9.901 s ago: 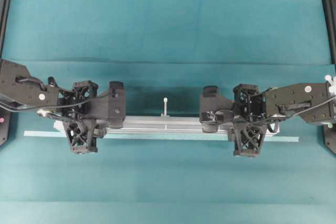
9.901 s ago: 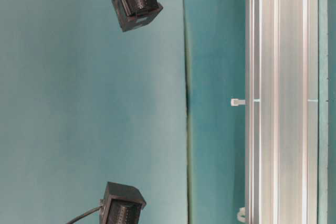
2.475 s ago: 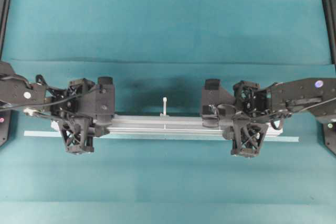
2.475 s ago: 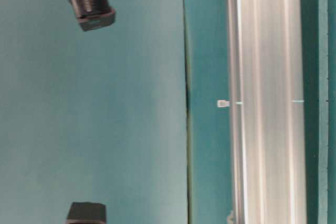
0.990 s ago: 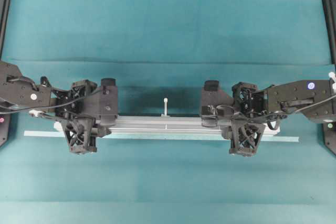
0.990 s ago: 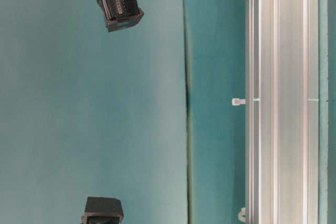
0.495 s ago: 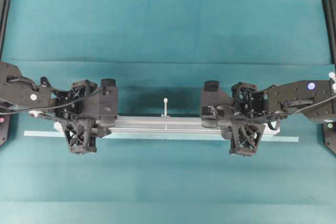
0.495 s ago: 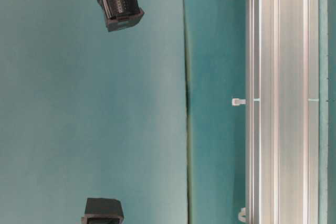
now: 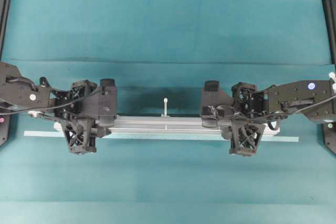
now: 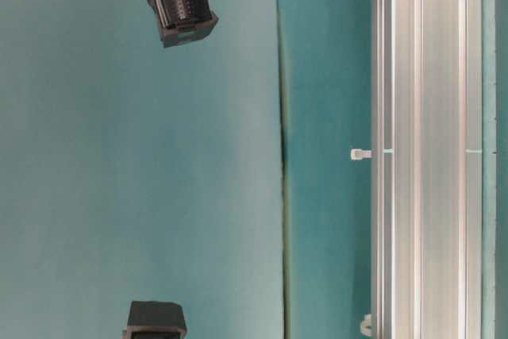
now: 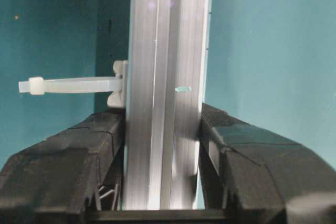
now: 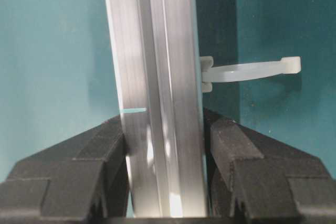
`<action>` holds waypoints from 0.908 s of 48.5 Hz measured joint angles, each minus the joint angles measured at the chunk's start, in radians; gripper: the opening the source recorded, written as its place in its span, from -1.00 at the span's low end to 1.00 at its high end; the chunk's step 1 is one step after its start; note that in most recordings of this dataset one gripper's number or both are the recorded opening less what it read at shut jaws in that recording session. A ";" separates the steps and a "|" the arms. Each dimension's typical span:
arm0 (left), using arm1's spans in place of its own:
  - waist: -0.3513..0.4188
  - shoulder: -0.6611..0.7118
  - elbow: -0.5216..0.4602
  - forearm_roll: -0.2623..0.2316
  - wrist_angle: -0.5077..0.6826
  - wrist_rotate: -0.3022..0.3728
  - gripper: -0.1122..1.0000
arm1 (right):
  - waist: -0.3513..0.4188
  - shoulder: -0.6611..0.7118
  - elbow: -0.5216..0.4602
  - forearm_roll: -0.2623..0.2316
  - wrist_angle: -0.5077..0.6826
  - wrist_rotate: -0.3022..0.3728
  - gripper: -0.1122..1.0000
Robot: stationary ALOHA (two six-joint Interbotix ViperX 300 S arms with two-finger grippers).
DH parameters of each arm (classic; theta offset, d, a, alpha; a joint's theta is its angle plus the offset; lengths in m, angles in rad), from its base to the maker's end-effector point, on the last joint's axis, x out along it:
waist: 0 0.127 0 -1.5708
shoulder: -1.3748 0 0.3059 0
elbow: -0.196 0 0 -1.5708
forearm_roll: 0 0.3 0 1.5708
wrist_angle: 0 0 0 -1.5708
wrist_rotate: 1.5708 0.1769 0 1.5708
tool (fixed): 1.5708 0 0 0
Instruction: Lift the large metal rail with both hands.
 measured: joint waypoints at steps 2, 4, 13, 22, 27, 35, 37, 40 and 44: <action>0.000 0.000 0.000 0.000 0.000 0.000 -0.16 | 0.000 0.002 0.000 0.000 0.003 0.000 0.20; 0.000 0.000 0.000 0.000 0.000 0.000 -0.16 | -0.002 0.002 0.002 0.003 0.009 0.003 0.40; 0.000 0.000 -0.002 0.000 0.011 0.003 -0.16 | -0.008 0.005 0.003 0.000 0.021 0.014 0.87; 0.000 -0.002 0.000 0.000 0.021 0.002 -0.16 | -0.005 0.005 0.003 0.000 0.020 0.014 0.87; 0.003 -0.002 0.000 0.000 0.032 0.003 -0.16 | -0.005 0.005 0.003 0.002 0.028 0.015 0.87; 0.005 0.003 0.000 0.000 0.029 0.002 -0.15 | -0.003 0.003 0.006 0.002 0.049 0.017 0.87; 0.005 0.006 0.000 0.000 0.020 0.000 -0.15 | -0.003 0.002 0.006 0.002 0.051 0.017 0.87; 0.006 0.012 0.002 0.000 0.005 -0.003 -0.15 | -0.003 0.002 0.006 0.000 0.052 0.015 0.87; 0.006 0.017 -0.002 0.000 -0.005 -0.005 0.07 | -0.002 0.000 0.006 0.002 0.055 0.017 0.87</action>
